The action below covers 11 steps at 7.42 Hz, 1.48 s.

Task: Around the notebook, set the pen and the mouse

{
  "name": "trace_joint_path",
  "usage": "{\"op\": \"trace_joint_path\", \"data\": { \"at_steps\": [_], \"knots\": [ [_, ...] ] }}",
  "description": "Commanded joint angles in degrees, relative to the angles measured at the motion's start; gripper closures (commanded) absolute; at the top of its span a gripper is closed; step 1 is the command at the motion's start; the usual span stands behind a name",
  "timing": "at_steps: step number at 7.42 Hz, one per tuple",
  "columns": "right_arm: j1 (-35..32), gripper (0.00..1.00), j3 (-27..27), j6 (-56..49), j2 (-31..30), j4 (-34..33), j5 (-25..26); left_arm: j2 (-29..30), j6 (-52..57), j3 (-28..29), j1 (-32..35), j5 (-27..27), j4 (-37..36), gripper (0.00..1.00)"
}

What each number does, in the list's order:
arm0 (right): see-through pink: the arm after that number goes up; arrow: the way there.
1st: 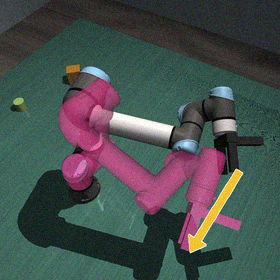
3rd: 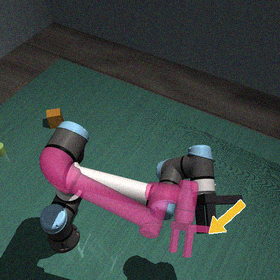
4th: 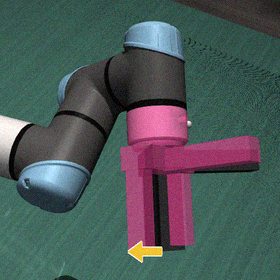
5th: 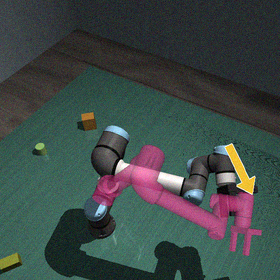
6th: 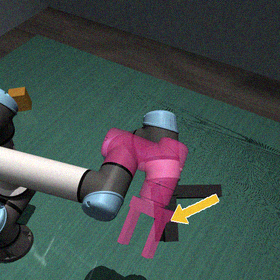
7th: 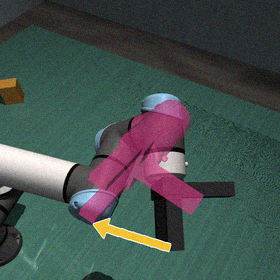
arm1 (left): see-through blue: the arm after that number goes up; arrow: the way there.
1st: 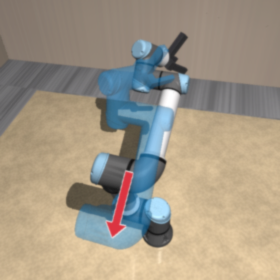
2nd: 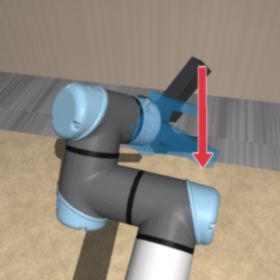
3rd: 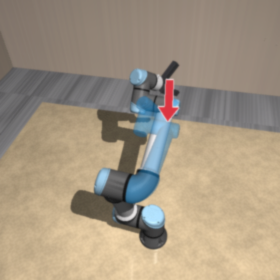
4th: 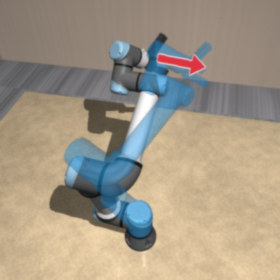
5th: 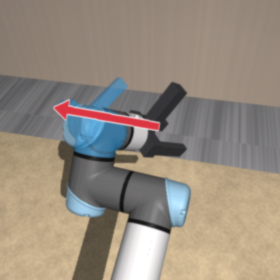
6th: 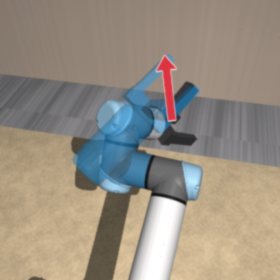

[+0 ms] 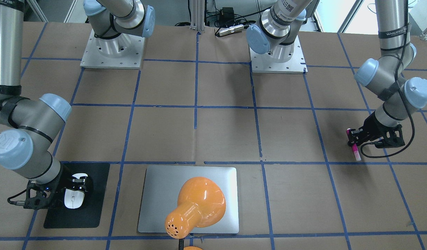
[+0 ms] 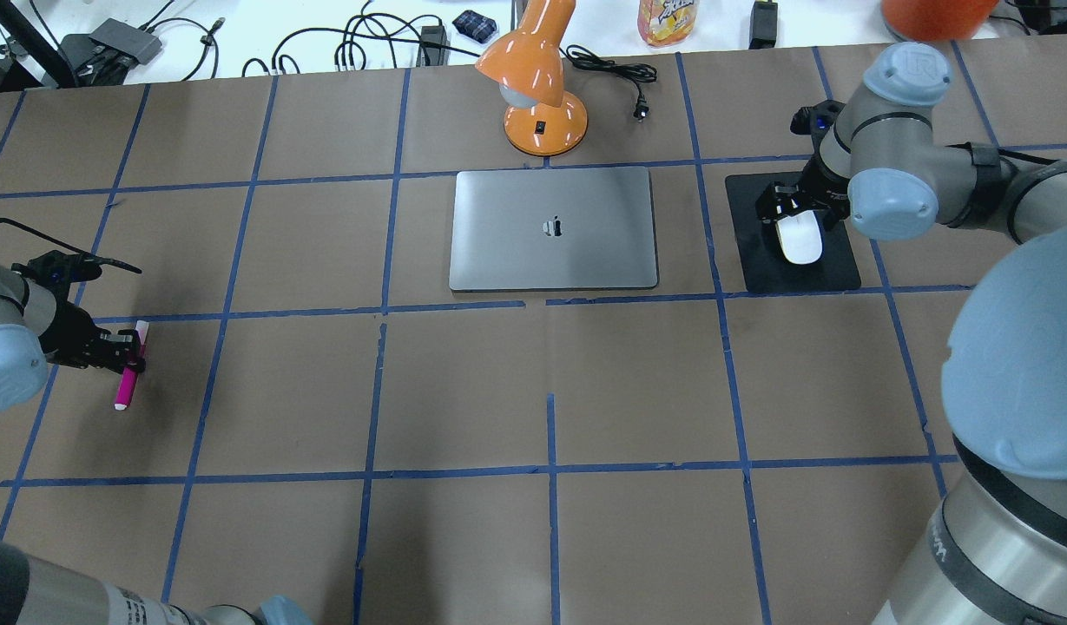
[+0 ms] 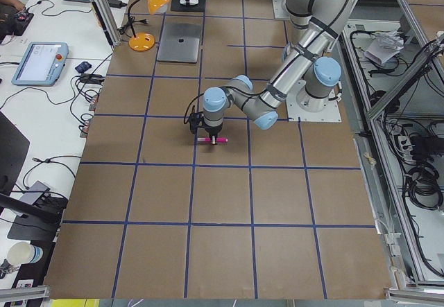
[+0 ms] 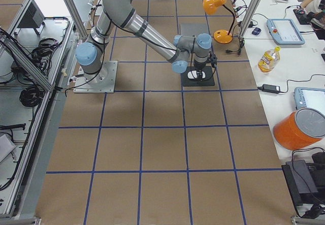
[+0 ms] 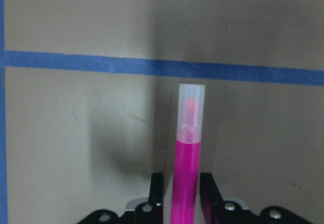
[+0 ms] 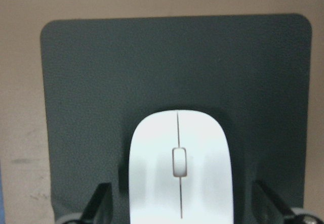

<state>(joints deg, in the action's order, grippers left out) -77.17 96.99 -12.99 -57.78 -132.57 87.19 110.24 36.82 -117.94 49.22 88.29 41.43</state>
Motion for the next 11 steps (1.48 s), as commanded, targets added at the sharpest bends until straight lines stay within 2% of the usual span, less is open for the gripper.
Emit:
{"op": "trace_joint_path", "data": {
  "at_steps": [1, 2, 4, 6, 7, 9, 11],
  "knots": [
    [-0.52, 0.00, -1.35, 0.07, -4.33, 3.86, 0.26, 0.06, -0.08, 0.00, 0.00, -0.13, -0.04, 1.00],
    [-1.22, 0.00, -2.32, 0.33, -9.06, 9.73, 0.52, -0.03, -0.51, 0.34, 0.09, -0.05, 0.05, 1.00],
    [-4.02, 0.00, -6.44, 5.47, -19.43, 27.19, 0.79, -2.21, -7.70, 1.31, 2.88, 0.05, 0.49, 1.00],
    [-9.99, 0.00, -12.14, 14.78, -25.78, 40.31, 1.05, -1.52, -23.10, 3.76, 11.38, 0.65, -1.44, 1.00],
    [-12.63, 0.00, -13.74, 17.53, -27.90, 42.89, 1.75, -2.57, -31.63, 4.56, 16.65, 1.09, -1.09, 1.00],
    [-13.80, 0.00, -12.44, 17.47, -31.24, 43.36, 2.28, -2.23, -55.15, 4.48, 25.01, -0.04, -1.18, 1.00],
    [-13.98, 0.00, -9.98, 17.47, -32.39, 42.66, 1.76, -2.40, -74.86, 4.57, 36.07, 0.13, -1.88, 1.00]
  ]
}}
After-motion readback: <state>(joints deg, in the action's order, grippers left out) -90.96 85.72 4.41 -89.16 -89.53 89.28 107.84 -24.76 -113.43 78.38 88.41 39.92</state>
